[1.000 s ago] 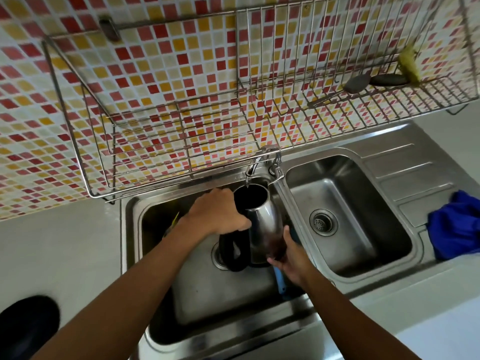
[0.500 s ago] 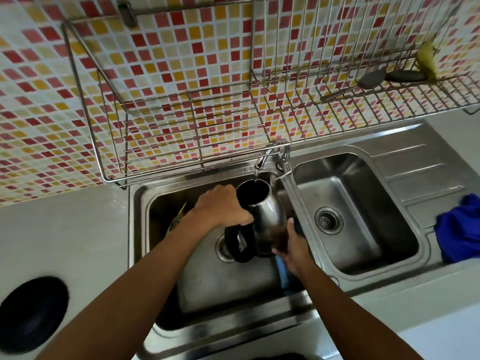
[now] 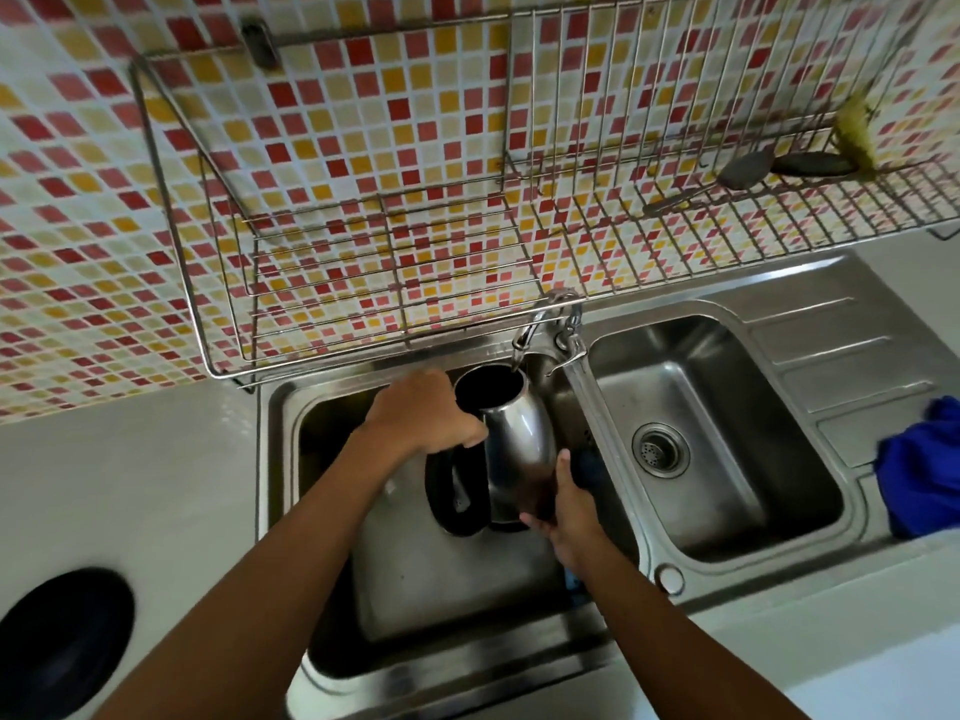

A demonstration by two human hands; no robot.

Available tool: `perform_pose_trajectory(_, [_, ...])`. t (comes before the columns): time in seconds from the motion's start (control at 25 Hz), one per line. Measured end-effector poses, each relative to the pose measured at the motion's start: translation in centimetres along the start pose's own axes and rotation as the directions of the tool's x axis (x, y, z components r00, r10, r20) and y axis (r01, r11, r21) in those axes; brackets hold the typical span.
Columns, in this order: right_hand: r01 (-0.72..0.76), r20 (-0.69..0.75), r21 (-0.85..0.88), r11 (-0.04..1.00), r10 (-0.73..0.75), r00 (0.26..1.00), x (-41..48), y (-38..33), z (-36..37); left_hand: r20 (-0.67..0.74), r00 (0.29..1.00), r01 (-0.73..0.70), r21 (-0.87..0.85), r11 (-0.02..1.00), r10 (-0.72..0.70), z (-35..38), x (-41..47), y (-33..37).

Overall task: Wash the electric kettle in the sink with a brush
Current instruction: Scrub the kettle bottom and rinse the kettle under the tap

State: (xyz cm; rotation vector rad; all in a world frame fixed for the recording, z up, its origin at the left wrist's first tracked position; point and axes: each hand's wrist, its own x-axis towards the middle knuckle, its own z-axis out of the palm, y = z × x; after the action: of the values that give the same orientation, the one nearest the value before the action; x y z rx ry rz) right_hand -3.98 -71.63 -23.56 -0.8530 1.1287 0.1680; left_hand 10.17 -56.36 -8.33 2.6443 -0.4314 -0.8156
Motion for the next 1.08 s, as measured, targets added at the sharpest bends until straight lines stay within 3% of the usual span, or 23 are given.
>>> perform_pose_trajectory(0.16, [0.005,-0.029,-0.08,0.997,-0.008,1.0,0.7,-0.2,-1.9,0.089,0.996,0.018,0.0,1.0,-0.018,1.6,-0.9,-0.1])
perform_pose_trajectory(0.24, [0.039,-0.068,-0.055,0.998,-0.043,0.997,1.3,-0.9,-1.1,0.05,0.998,0.029,0.011,1.0,-0.029,1.7,-0.4,0.2])
perform_pose_trajectory(0.36, [-0.016,0.015,-0.033,0.999,0.016,1.0,0.3,1.1,-0.4,-0.008,1.0,0.018,0.063,0.998,-0.017,1.0,-0.2,0.7])
perform_pose_trajectory(0.48, [-0.073,0.049,-0.056,0.996,0.076,0.996,0.3,2.4,-1.6,0.053,0.998,0.009,0.086,0.996,-0.014,2.0,-0.8,0.6])
perform_pose_trajectory(0.68, [-0.079,0.036,-0.256,0.963,0.091,0.995,2.4,1.0,-1.6,-0.018,0.997,-0.077,0.188,0.979,0.081,4.4,-0.4,-1.5])
perform_pose_trajectory(0.88, [0.103,0.014,-0.39,0.915,-0.106,0.994,4.2,-2.2,-1.7,-0.081,0.985,-0.111,0.358,0.927,0.15,6.0,0.1,-3.6])
perform_pose_trajectory(1.08, [0.291,0.078,-0.425,0.857,-0.285,0.955,5.0,-8.3,0.9,-0.084,0.993,-0.054,0.308,0.95,0.084,9.2,0.8,-5.6])
